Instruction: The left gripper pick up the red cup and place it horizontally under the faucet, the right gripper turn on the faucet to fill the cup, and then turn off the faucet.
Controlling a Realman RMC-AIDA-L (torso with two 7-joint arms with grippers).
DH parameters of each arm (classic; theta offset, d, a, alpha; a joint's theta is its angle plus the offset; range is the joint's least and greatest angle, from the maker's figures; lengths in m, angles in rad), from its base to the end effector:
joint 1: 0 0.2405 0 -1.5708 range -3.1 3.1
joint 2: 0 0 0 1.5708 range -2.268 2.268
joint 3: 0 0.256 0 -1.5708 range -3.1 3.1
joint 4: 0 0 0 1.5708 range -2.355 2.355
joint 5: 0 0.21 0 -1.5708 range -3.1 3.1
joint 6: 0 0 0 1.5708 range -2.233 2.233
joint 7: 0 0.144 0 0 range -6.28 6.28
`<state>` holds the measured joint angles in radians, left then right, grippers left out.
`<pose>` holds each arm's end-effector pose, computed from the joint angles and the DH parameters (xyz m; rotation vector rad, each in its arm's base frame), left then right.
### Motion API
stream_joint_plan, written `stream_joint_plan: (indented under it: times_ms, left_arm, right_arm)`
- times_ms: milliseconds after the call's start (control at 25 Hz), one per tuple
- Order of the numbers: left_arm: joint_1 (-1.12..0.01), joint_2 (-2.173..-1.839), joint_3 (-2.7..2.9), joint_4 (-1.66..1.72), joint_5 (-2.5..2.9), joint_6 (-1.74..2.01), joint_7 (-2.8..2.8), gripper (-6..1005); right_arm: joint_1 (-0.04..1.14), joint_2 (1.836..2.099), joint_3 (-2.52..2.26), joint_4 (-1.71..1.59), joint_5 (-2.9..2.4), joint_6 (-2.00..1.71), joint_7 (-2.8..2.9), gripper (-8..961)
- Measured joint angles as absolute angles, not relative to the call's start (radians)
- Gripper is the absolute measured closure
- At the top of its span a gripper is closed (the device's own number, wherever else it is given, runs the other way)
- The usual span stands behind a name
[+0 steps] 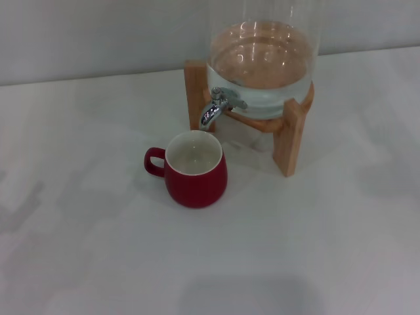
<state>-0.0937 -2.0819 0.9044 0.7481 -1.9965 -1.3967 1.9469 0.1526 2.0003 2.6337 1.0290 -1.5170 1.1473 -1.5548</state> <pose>-0.3265 0.2709 0.0713 -1.9373 -0.6588 -1.0556 0.3726 0.2885 0.2068 -1.6209 0.7851 0.7171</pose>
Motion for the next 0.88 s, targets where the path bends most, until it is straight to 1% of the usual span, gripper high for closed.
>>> stream_joint_plan:
  times_ms: [880]
  left_arm:
    - [-0.096,-2.079,0.905,0.735,-1.996,-1.378,1.865,112]
  right_arm:
    - [0.150,2.002,2.632,1.018,-1.519,1.127,-1.555,231]
